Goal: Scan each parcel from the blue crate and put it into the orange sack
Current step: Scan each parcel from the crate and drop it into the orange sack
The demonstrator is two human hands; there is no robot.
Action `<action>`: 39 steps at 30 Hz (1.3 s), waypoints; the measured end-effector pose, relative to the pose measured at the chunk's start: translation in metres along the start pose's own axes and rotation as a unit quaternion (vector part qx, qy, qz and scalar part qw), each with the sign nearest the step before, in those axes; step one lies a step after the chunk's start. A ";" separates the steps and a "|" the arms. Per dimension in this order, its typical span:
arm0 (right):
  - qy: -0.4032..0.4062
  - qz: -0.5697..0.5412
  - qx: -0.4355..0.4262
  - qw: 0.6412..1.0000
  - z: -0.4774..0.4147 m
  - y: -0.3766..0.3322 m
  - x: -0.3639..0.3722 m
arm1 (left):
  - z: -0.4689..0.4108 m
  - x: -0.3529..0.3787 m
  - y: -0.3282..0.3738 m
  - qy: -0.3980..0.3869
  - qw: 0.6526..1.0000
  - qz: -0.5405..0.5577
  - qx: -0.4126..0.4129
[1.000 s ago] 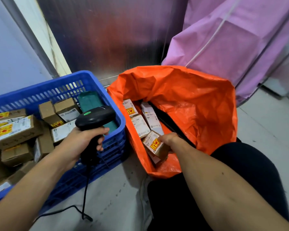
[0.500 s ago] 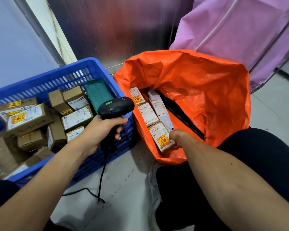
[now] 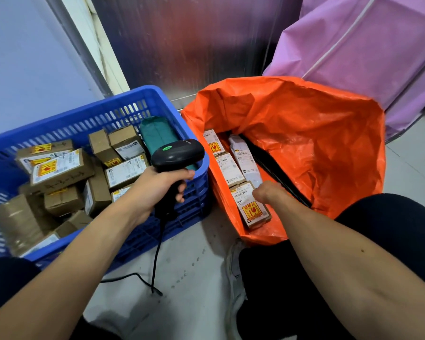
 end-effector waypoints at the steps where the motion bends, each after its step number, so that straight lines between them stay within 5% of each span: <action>1: 0.005 0.013 -0.011 1.000 0.004 -0.008 -0.006 | 0.001 -0.003 0.000 0.005 1.000 0.002 0.000; 12: 0.039 0.209 -0.295 0.932 0.101 -0.157 -0.089 | 0.036 -0.068 0.019 0.101 0.991 0.067 0.048; 18: 0.085 0.172 -0.438 0.878 0.167 -0.198 -0.096 | 0.058 -0.110 0.025 0.146 0.980 0.116 0.063; 28: 0.084 0.183 -0.509 0.837 0.199 -0.250 -0.056 | 0.089 -0.166 0.020 0.205 0.964 0.151 0.077; 39: 0.074 0.165 -0.525 0.832 0.191 -0.292 -0.022 | 0.106 -0.197 0.008 0.243 0.958 0.141 0.056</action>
Point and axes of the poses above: each hand's wrist, its own z-axis away from the middle knuckle, its own x-axis out of the palm, y = z × x, the point moved 5 cm from there along -z, towards the middle knuckle, and after that the axes turned 11 degrees about -z, right-handed, at the moved point
